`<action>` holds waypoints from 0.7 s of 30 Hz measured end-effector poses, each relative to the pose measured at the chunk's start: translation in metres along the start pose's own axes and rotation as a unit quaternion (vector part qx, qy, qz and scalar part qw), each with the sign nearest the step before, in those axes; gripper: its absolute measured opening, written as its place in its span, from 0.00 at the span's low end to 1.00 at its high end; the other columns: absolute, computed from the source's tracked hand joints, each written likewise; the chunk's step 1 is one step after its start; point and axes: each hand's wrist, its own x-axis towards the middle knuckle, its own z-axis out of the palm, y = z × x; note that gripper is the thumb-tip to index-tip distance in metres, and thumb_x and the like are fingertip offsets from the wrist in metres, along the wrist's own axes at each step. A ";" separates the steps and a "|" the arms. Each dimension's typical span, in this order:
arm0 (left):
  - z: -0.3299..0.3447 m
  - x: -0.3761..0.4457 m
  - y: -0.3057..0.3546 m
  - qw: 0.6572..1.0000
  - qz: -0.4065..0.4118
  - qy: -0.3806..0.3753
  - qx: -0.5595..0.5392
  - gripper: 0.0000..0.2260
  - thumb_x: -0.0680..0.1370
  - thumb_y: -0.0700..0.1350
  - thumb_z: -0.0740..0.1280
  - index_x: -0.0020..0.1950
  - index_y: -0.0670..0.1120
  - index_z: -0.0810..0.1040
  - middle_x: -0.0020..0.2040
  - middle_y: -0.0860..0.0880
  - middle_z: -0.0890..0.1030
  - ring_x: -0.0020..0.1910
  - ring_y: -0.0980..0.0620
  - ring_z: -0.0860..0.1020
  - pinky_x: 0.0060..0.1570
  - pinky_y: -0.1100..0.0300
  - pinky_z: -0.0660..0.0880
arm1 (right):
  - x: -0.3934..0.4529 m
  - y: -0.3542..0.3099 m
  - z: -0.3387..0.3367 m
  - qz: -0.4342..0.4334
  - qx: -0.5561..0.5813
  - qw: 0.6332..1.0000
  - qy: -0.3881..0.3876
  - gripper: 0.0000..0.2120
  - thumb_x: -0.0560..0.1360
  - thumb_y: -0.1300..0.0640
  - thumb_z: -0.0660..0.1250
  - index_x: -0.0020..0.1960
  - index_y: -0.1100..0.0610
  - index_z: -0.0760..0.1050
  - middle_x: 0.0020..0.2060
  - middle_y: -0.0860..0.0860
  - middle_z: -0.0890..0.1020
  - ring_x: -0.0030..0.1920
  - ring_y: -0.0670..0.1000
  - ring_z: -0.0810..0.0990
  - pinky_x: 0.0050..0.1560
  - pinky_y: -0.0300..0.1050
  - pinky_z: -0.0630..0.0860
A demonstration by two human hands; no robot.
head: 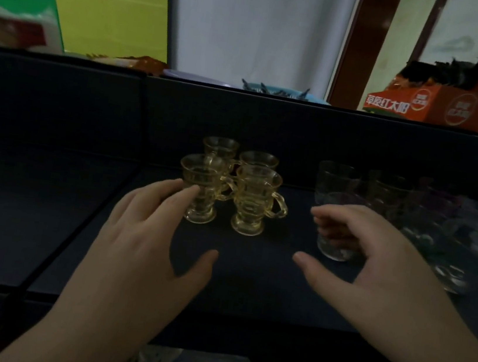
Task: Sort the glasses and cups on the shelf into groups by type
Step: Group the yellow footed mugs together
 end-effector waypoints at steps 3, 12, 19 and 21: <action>0.001 0.008 -0.003 1.000 -0.024 -0.011 -0.010 0.37 0.67 0.65 0.64 0.75 0.54 0.65 0.71 0.59 0.65 0.71 0.58 0.60 0.64 0.60 0.59 | 0.017 0.001 0.006 -0.017 0.004 1.000 0.013 0.24 0.69 0.41 0.70 0.64 0.43 0.75 0.53 0.34 0.77 0.56 0.35 0.76 0.52 0.29 0.73; 0.021 0.086 -0.018 0.987 -0.142 -0.063 -0.039 0.45 0.66 0.71 0.61 0.78 0.52 0.55 0.76 0.52 0.60 0.73 0.50 0.60 0.69 0.49 0.64 | 0.095 0.006 0.019 -0.010 0.017 1.000 -0.010 0.19 0.75 0.45 0.68 0.65 0.45 0.74 0.51 0.39 0.77 0.52 0.38 0.76 0.50 0.33 0.73; 0.034 0.121 -0.047 0.980 -0.118 -0.130 -0.096 0.38 0.66 0.70 0.65 0.71 0.54 0.66 0.62 0.55 0.70 0.58 0.56 0.72 0.54 0.56 0.75 | 0.182 0.020 0.037 0.054 -0.075 0.983 -0.159 0.24 0.76 0.43 0.68 0.70 0.45 0.71 0.58 0.44 0.76 0.54 0.42 0.75 0.52 0.40 0.74; 0.032 0.124 -0.053 0.978 -0.090 -0.149 -0.119 0.29 0.66 0.68 0.66 0.64 0.58 0.70 0.58 0.58 0.71 0.53 0.59 0.73 0.50 0.60 0.76 | 0.199 0.021 0.042 0.074 -0.094 0.969 -0.215 0.26 0.76 0.41 0.68 0.71 0.46 0.70 0.63 0.46 0.76 0.56 0.42 0.73 0.55 0.41 0.73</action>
